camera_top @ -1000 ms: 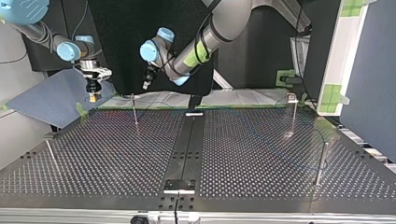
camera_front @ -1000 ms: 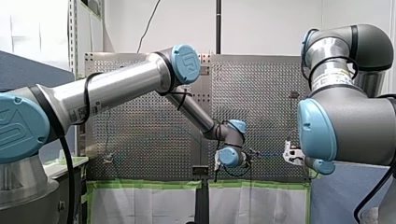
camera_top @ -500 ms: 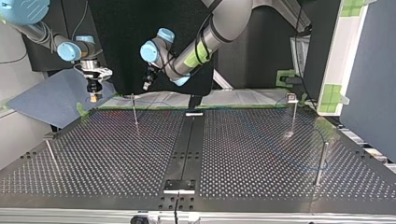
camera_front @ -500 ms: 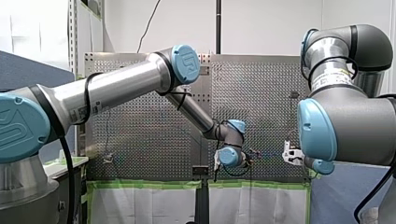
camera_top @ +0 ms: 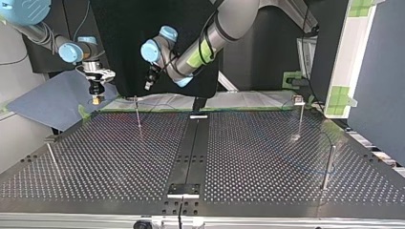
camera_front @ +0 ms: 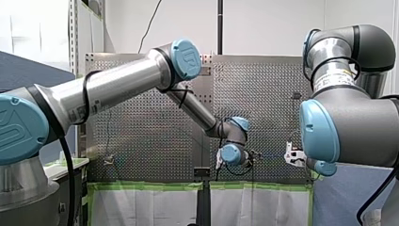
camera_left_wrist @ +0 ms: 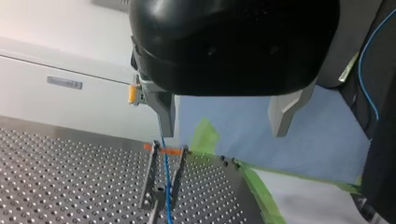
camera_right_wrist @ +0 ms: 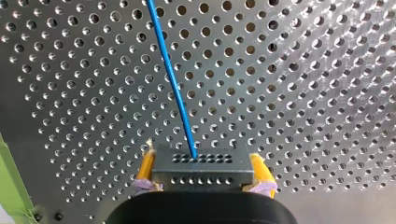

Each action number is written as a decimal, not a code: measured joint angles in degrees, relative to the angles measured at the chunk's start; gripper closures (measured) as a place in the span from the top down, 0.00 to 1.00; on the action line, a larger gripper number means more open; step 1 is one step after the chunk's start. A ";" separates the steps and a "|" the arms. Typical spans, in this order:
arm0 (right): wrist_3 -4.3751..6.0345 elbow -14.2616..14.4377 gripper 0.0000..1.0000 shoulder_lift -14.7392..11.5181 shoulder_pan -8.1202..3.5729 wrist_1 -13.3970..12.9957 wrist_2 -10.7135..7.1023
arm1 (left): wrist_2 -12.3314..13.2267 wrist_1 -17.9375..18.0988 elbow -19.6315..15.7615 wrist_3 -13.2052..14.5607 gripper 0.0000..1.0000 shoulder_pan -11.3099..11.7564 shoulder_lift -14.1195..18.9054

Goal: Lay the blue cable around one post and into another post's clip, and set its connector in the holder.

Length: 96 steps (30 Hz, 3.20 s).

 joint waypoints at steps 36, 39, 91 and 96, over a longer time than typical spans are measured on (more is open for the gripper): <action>1.04 0.00 0.00 0.00 0.25 0.38 0.07 | 0.09 4.83 -18.38 -5.31 1.00 4.97 18.44; 1.05 0.01 0.00 0.00 0.25 0.39 0.07 | 0.39 5.32 -20.06 -6.69 1.00 5.20 20.12; 2.02 -0.03 0.00 0.00 1.29 -0.05 -0.28 | -0.30 24.60 -45.53 -12.87 1.00 10.60 45.58; 2.02 -0.04 0.00 0.00 1.30 -0.06 -0.28 | -0.82 26.84 -48.31 -12.11 1.00 11.11 48.35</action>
